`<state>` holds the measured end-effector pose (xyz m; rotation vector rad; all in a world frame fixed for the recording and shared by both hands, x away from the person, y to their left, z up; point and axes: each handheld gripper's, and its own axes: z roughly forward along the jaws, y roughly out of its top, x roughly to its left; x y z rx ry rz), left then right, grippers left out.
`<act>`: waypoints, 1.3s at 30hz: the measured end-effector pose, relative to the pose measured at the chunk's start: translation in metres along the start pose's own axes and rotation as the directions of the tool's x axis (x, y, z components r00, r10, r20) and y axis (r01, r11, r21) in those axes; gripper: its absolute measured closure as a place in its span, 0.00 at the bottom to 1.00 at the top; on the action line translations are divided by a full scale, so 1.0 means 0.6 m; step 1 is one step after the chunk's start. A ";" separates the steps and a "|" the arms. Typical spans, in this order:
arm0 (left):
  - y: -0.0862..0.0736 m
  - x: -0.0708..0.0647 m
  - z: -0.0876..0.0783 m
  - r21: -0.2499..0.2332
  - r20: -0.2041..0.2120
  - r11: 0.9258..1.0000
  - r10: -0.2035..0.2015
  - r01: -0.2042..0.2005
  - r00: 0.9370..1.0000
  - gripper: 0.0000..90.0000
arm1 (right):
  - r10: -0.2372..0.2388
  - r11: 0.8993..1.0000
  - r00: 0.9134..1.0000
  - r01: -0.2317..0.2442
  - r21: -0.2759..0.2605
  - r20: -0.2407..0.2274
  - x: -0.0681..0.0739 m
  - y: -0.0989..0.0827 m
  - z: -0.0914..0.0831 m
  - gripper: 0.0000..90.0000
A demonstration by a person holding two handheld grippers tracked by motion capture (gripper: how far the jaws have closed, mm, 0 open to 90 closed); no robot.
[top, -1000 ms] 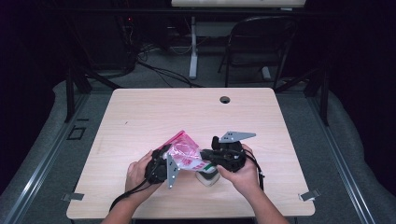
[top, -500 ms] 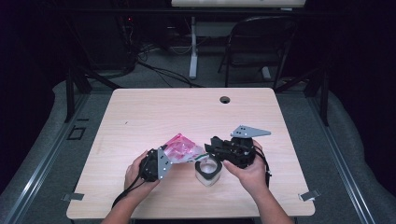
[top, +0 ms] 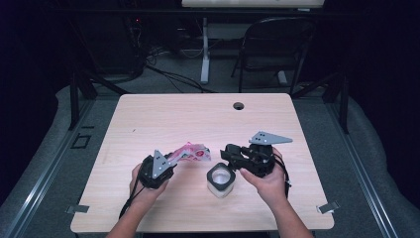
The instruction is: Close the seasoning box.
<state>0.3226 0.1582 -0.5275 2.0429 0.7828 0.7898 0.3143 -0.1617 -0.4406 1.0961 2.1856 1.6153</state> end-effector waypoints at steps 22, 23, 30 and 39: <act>-0.036 0.076 -0.019 -0.025 -0.034 0.940 -0.342 0.341 0.939 0.77 | -0.027 0.999 1.000 0.027 0.041 0.003 0.005 0.000 0.014 0.65; -0.038 0.079 -0.020 -0.029 -0.045 0.934 -0.356 0.355 0.933 0.77 | -0.030 0.999 1.000 0.030 0.044 0.006 0.005 0.000 0.016 0.65; -0.057 0.104 -0.028 -0.038 -0.088 0.902 -0.432 0.430 0.898 0.77 | -0.032 0.998 0.999 0.032 0.051 0.006 0.005 0.000 0.020 0.65; -0.077 0.130 -0.037 -0.035 -0.182 0.880 -0.472 0.474 0.862 0.77 | -0.036 0.998 0.999 0.036 0.052 0.014 0.004 0.000 0.020 0.63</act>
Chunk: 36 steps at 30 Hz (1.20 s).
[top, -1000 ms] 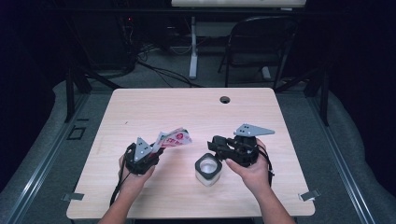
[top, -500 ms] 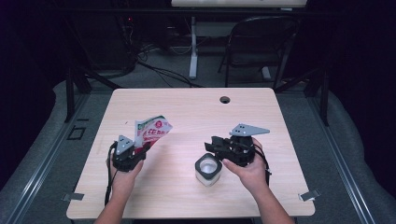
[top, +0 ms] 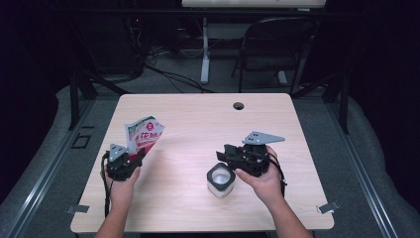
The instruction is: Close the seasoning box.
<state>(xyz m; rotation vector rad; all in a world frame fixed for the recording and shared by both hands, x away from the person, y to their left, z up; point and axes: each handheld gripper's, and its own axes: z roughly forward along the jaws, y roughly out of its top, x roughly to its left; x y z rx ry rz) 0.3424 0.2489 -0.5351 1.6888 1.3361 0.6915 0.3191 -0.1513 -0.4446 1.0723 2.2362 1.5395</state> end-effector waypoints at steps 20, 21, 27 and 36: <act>-0.023 0.063 0.004 0.036 -0.180 0.998 -0.049 0.056 0.982 0.76 | -0.001 1.000 1.000 0.001 0.000 0.000 0.000 -0.002 0.003 0.60; -0.023 0.063 0.004 0.036 -0.180 0.998 -0.049 0.056 0.982 0.76 | -0.001 1.000 1.000 0.001 0.000 0.000 0.000 -0.002 0.003 0.60; -0.031 0.074 0.009 0.053 -0.180 0.994 -0.086 0.097 0.980 0.76 | 0.000 1.000 1.000 0.000 0.000 0.000 0.000 -0.002 0.002 0.60; -0.042 0.085 0.017 0.076 -0.177 0.985 -0.138 0.154 0.974 0.74 | 0.004 1.000 1.000 -0.004 0.002 0.001 -0.001 -0.004 0.005 0.59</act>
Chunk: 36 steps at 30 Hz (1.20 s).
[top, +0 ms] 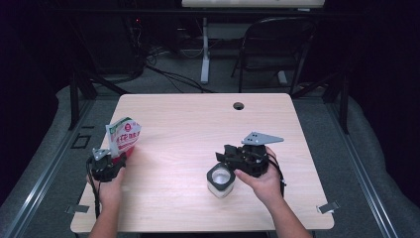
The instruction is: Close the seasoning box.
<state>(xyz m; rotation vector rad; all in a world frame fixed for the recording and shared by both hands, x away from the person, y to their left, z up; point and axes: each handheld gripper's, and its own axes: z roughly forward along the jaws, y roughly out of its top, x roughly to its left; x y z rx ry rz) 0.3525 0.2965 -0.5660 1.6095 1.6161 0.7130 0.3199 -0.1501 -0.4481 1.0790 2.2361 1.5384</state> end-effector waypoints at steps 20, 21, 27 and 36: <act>0.012 -0.035 -0.017 -0.048 0.035 0.997 0.062 -0.060 0.997 0.39 | -0.003 1.000 1.000 0.003 0.004 0.007 0.000 -0.001 0.001 0.59; 0.013 -0.040 -0.019 -0.050 0.045 0.996 0.070 -0.068 0.997 0.39 | -0.005 1.000 1.000 0.005 0.003 0.008 0.000 -0.001 0.000 0.59; 0.016 -0.054 -0.026 -0.060 0.076 0.995 0.081 -0.077 0.994 0.37 | -0.014 1.000 1.000 0.014 0.003 0.020 -0.001 0.001 -0.003 0.59; 0.008 -0.098 -0.039 -0.041 0.156 0.985 0.174 -0.170 0.972 0.33 | -0.005 1.000 0.999 0.005 -0.006 0.037 -0.007 0.002 -0.010 0.58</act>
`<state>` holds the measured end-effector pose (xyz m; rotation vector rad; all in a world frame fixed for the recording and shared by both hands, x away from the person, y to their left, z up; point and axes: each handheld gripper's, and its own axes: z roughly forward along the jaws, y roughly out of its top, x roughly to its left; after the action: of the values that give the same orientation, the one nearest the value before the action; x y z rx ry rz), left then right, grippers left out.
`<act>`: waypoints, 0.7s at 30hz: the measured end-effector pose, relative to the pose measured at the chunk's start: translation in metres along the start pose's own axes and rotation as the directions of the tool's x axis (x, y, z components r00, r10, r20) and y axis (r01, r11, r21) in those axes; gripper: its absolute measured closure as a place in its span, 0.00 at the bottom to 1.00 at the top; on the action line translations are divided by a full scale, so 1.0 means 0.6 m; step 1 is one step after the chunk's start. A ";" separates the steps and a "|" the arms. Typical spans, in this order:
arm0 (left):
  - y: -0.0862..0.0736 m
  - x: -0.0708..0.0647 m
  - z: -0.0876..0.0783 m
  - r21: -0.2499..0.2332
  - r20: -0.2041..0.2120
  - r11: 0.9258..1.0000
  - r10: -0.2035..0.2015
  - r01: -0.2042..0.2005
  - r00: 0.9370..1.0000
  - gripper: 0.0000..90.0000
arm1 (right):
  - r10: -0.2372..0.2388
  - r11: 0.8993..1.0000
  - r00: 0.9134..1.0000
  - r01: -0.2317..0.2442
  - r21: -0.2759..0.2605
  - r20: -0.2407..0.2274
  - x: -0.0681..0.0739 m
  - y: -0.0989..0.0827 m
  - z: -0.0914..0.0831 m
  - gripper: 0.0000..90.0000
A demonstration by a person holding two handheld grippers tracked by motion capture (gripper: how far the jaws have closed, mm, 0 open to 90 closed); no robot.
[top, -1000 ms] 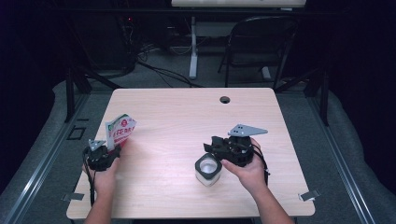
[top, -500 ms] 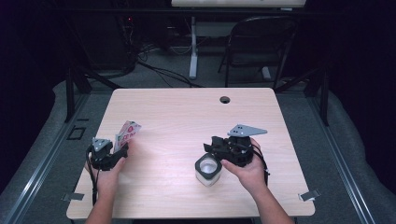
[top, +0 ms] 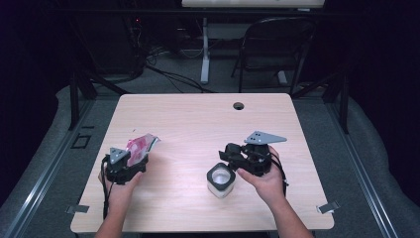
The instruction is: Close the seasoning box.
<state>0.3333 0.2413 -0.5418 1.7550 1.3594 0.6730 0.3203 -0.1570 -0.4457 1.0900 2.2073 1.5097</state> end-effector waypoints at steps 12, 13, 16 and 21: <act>-0.009 -0.045 -0.006 0.023 0.107 0.997 0.072 -0.075 0.992 0.33 | 0.031 0.999 0.999 -0.030 -0.017 0.023 -0.018 -0.001 -0.023 0.61; -0.009 -0.045 -0.006 0.023 0.107 0.997 0.072 -0.075 0.992 0.33 | 0.037 0.999 0.999 -0.036 -0.022 0.025 -0.020 -0.002 -0.023 0.60; -0.011 -0.054 -0.002 0.026 0.126 0.995 0.087 -0.091 0.988 0.33 | 0.039 0.999 0.999 -0.039 -0.019 0.027 -0.023 -0.002 -0.026 0.61; -0.012 -0.069 0.004 0.026 0.136 0.993 0.115 -0.119 0.984 0.32 | 0.036 0.999 0.999 -0.035 -0.025 0.040 -0.025 -0.003 -0.030 0.60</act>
<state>0.3197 0.2017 -0.5463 1.8833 1.1902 0.5866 0.3196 -0.1802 -0.4424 1.1483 2.1484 1.5115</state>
